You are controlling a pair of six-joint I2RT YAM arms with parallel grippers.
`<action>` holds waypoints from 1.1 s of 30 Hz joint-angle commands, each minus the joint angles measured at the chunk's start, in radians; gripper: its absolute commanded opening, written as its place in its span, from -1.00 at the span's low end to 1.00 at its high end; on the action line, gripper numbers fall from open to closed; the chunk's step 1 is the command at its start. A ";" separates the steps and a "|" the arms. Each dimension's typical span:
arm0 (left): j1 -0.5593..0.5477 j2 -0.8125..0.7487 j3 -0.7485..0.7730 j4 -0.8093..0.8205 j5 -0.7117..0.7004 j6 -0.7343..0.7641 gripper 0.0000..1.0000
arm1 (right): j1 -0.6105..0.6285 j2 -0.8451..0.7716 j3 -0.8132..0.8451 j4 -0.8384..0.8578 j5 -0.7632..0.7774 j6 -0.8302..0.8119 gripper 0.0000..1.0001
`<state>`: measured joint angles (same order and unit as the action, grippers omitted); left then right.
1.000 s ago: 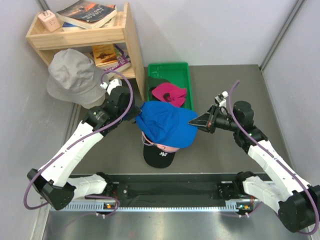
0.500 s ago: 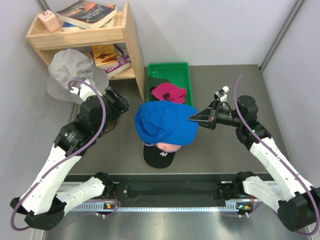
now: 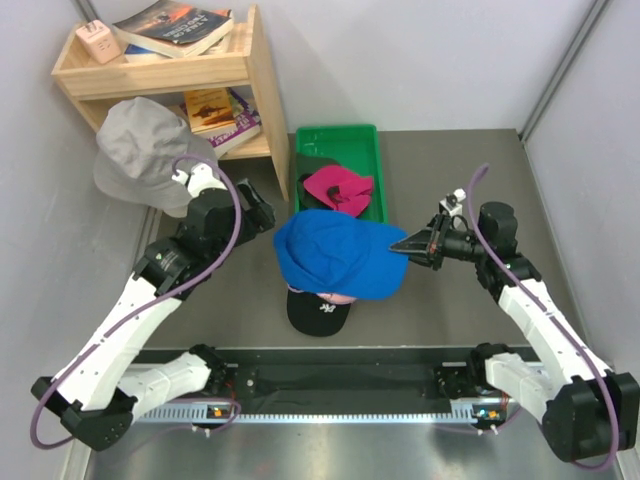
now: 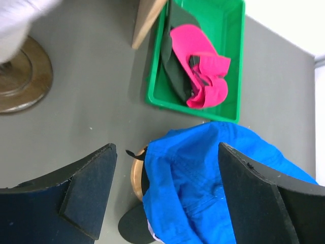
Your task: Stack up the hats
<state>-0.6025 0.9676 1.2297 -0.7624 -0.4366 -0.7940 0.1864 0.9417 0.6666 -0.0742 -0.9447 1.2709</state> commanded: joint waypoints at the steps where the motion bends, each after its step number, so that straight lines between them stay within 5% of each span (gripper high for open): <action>1: 0.003 0.008 0.002 0.074 0.044 0.016 0.70 | -0.038 0.028 -0.022 -0.113 -0.051 -0.186 -1.00; 15: 0.046 0.028 -0.032 0.035 0.148 0.036 0.47 | -0.074 0.147 -0.055 -0.191 0.009 -0.389 -1.00; 24: 0.185 0.198 -0.032 -0.011 0.407 0.052 0.34 | -0.079 0.272 0.001 -0.173 0.018 -0.432 -0.99; 30: 0.190 0.246 -0.041 -0.061 0.405 0.047 0.30 | -0.079 0.286 0.016 -0.168 0.040 -0.432 -0.64; 33: 0.190 0.255 -0.052 -0.066 0.391 0.045 0.30 | -0.079 0.281 0.025 -0.168 0.064 -0.433 -0.29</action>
<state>-0.4183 1.2224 1.1881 -0.8021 -0.0494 -0.7555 0.1204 1.2175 0.6579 -0.2321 -1.0023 0.8848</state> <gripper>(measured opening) 0.650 0.280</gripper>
